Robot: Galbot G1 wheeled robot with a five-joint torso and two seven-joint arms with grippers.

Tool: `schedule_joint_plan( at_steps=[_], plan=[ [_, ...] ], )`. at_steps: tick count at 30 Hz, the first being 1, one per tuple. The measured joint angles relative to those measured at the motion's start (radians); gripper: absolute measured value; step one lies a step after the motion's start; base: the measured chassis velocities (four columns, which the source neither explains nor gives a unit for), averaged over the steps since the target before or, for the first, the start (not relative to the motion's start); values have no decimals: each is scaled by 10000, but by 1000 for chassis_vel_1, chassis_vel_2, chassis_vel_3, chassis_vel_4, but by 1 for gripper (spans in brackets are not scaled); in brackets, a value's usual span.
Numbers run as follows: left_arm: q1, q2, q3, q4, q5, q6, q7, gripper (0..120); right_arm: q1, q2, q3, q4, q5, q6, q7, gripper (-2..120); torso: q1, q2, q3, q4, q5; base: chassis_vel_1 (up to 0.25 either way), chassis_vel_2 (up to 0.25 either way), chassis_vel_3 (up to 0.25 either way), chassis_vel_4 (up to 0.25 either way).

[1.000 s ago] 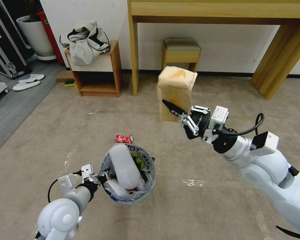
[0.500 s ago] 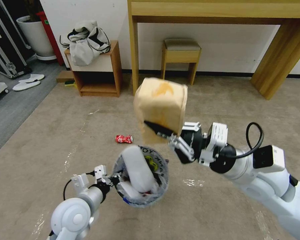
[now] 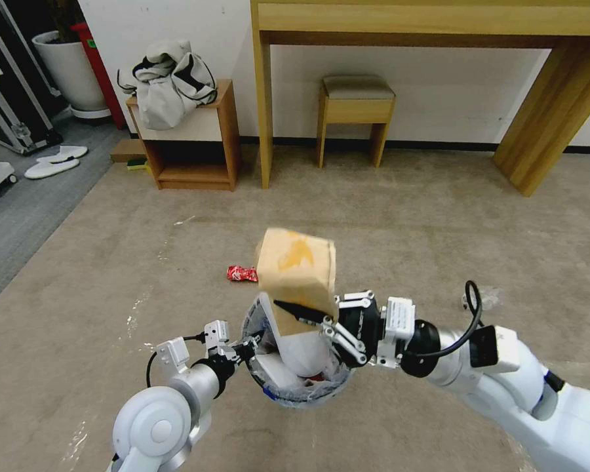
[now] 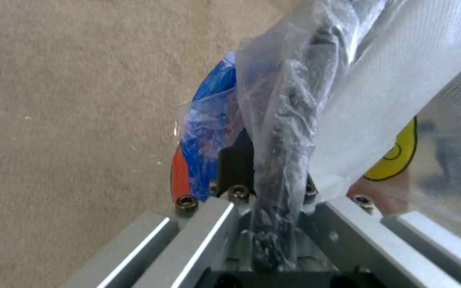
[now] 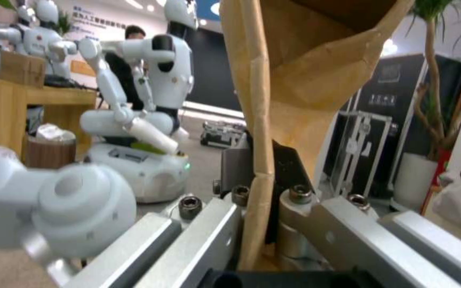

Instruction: Pick up the trash bin and place the garbage on the floor into it.

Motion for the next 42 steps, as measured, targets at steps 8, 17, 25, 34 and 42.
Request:
schedule_joint_plan(
  at_steps=[8,17,25,34,42],
  plan=[
    [-87,54,-179,-54,-190,1,-21,0,-212,68,21,-470,-277,137,-252,0,0,-1,0,1,-2,0,0,0,0],
    [-35,45,-279,-105,-216,1,-26,0,-362,130,82,-734,-493,248,-351,25,0,-1,0,1,-1,0,0,0,0],
    [-40,47,-330,-105,-245,-2,-21,0,-426,111,129,-787,-541,261,-385,51,0,-1,0,0,-1,0,0,0,0],
    [-62,-46,-300,50,-250,-15,6,0,-573,223,77,-843,-746,245,-447,88,0,-2,0,0,-1,0,0,0,0],
    [-100,-43,-333,112,-246,-20,35,0,-668,244,103,-849,-799,271,-485,100,0,-2,0,0,-1,0,0,0,0]
  ],
)
